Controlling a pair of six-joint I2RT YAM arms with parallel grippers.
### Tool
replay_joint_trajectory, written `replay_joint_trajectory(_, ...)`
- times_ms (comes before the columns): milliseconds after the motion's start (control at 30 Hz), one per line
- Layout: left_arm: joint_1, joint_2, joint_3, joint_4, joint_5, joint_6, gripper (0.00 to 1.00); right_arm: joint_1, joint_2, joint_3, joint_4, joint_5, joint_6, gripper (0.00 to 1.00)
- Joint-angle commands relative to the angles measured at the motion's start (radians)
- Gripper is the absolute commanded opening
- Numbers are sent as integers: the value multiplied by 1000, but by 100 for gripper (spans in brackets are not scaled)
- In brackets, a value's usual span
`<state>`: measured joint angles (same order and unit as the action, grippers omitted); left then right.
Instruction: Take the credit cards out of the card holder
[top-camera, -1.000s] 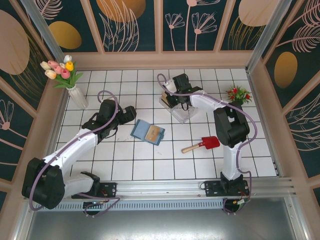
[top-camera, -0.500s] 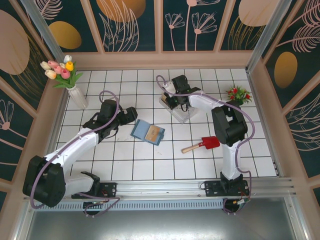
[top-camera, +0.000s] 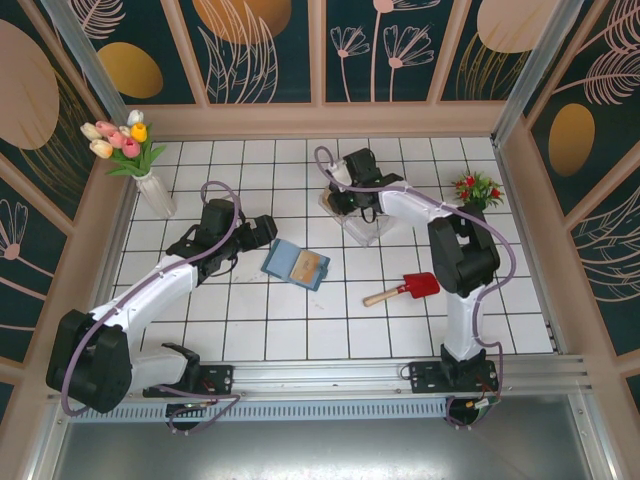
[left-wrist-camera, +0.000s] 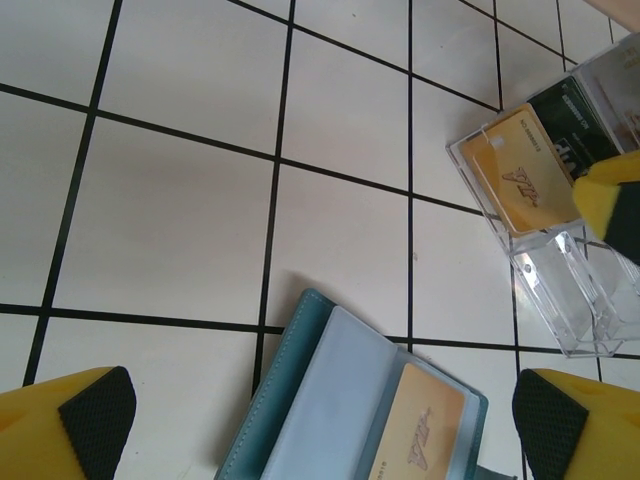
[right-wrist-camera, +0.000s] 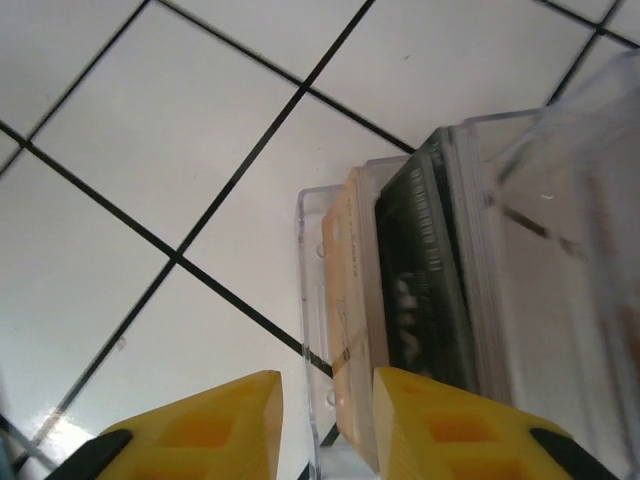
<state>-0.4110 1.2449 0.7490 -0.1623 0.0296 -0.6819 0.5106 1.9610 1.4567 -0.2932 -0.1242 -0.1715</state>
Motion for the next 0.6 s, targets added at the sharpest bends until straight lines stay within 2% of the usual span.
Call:
replay_joint_trajectory(0,5,7,26,-23,34,16,97,3,-139,-19,-46,66,153,35)
replay_joint_trajectory(200,4,5,7,-6,84,-1,89,31,-319,-163,-60,85,345,47)
replay_joint_trajectory(267,3,7,-1,4,100,-10,86,80,-364,-199,-73,77,409,51)
replay_joint_trajectory(400,-1,15,-24,40,141,-40,75,169,-416,-283,-61,28,603,52)
replay_joint_trajectory(567,-5,35,-45,63,150,-69,69,269,-397,-332,-47,21,882,52)
